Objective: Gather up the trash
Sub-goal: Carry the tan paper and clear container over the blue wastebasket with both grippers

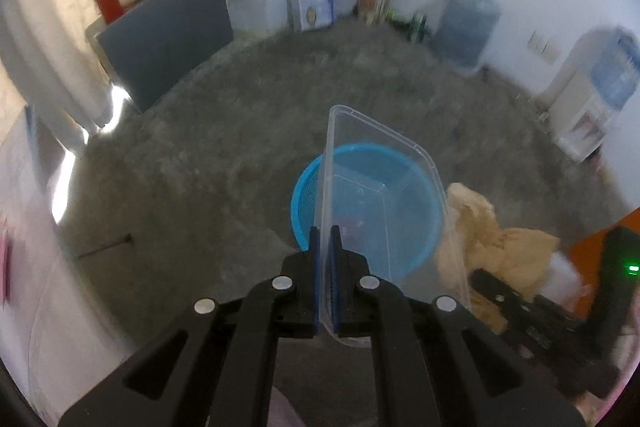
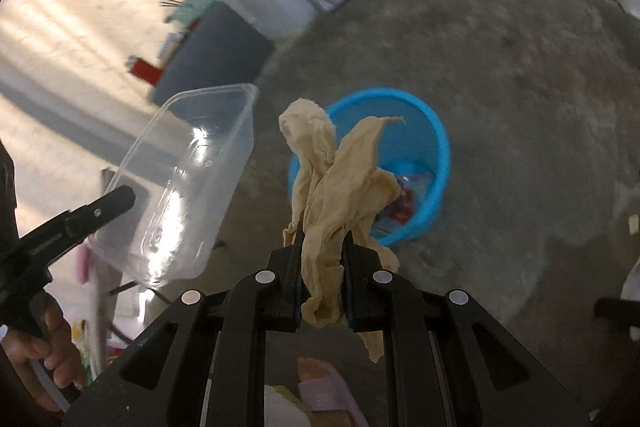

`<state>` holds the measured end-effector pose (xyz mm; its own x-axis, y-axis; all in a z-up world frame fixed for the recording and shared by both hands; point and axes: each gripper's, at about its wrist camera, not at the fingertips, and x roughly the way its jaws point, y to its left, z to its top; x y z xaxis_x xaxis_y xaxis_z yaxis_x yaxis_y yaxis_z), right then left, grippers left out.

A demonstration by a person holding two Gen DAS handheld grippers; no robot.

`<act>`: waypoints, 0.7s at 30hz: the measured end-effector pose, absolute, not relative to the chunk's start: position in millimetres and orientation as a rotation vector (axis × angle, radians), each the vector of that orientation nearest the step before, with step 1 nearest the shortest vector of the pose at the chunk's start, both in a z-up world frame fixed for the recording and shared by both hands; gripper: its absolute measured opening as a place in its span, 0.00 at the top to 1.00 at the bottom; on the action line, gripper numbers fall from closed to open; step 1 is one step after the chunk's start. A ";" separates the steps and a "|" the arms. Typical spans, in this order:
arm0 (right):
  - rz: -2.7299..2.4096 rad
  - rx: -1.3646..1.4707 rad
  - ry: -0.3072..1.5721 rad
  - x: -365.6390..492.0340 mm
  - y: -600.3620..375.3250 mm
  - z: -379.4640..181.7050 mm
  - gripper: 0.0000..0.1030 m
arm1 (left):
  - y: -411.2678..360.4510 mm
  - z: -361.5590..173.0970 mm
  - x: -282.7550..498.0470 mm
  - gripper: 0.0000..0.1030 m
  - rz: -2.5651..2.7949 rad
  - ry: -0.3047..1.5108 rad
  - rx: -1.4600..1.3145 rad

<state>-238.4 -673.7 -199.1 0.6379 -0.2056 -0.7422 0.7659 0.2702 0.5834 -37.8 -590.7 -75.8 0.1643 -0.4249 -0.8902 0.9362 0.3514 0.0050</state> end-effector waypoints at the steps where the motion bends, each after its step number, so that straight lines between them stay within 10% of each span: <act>1: -0.716 1.122 0.618 -235.7 -678.4 -205.3 0.87 | -602.4 -90.0 -40.2 0.96 -1.063 0.971 0.696; 14: -0.729 1.135 0.753 -205.0 -741.5 -259.9 0.83 | -683.2 -195.9 -23.5 0.94 -0.952 1.028 0.860; 21: -0.750 1.050 0.796 -178.5 -771.5 -278.0 0.54 | -685.7 -180.8 -10.6 0.49 -0.998 0.995 0.695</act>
<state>-178.5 -771.5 -278.0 0.5080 -0.1501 -0.8482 0.8377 0.3153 0.4459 -10.6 -685.7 -180.8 0.1955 -0.3550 -0.9142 0.9155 0.4004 0.0403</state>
